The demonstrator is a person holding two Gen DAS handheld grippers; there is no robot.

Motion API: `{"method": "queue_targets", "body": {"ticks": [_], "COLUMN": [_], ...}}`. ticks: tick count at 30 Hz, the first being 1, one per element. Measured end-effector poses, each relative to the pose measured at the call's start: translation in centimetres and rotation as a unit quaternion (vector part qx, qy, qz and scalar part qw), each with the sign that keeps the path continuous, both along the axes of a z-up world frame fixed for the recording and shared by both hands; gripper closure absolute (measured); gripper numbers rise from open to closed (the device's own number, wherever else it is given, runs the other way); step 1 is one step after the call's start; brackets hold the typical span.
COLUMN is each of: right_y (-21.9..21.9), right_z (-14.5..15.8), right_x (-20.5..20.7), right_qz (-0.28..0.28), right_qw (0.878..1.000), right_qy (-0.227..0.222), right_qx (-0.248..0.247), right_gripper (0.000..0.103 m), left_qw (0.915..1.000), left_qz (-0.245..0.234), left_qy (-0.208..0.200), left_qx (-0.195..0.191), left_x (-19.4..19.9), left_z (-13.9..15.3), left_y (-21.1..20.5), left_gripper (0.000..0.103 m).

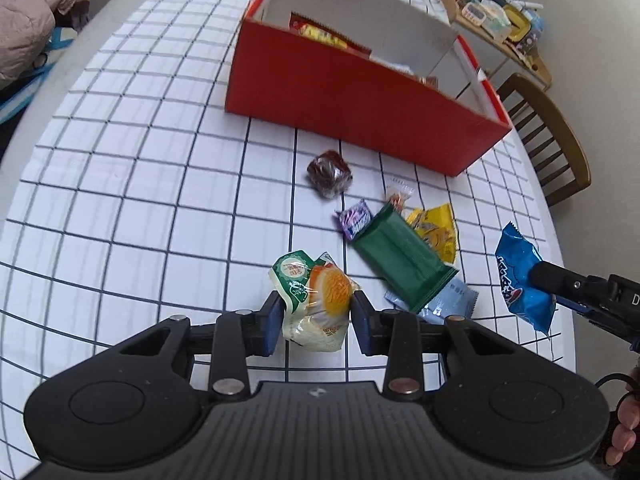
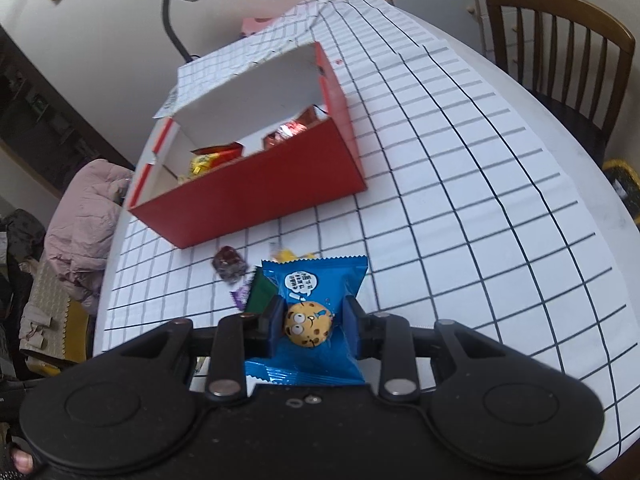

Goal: Organize snacks
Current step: 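Carry both packets into the red box and open both tools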

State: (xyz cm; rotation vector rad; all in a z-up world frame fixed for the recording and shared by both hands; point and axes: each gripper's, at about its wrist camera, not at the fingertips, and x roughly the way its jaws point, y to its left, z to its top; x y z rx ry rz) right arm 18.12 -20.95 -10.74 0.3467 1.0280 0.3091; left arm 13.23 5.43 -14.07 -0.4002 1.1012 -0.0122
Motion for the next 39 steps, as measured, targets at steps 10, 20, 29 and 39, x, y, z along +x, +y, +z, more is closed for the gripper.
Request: {"method": "queue_targets", "body": {"ticks": [10, 20, 29, 39], "right_y": [1.3, 2.0, 3.7, 6.0], "right_z": [3.1, 6.5, 8.2, 6.1], "right_x": [1.2, 5.4, 10.3, 15.8], "right_qz": [0.023, 0.031, 0.045, 0.065], "right_qw": [0.999, 0.996, 0.993, 0.992], "right_qy": [-0.038, -0.086, -0.110, -0.093], "right_qx": [-0.002, -0.013, -0.026, -0.050], "right_gripper": [0.072, 0.072, 0.072, 0.072], "left_qw": [0.9988, 0.9949, 0.9933, 0.9928], "left_qz": [0.005, 0.007, 0.013, 0.027], "left_qy": [-0.047, -0.096, -0.105, -0.094], "left_qx": [0.015, 0.031, 0.046, 0.069], "left_x": [1.5, 5.7, 10.4, 15.7], "left_z": [5.0, 9.6, 10.9, 10.0], "left_y": [0.5, 0.6, 1.0, 2.2], "left_gripper": [0.068, 0.067, 0.067, 0.067]}}
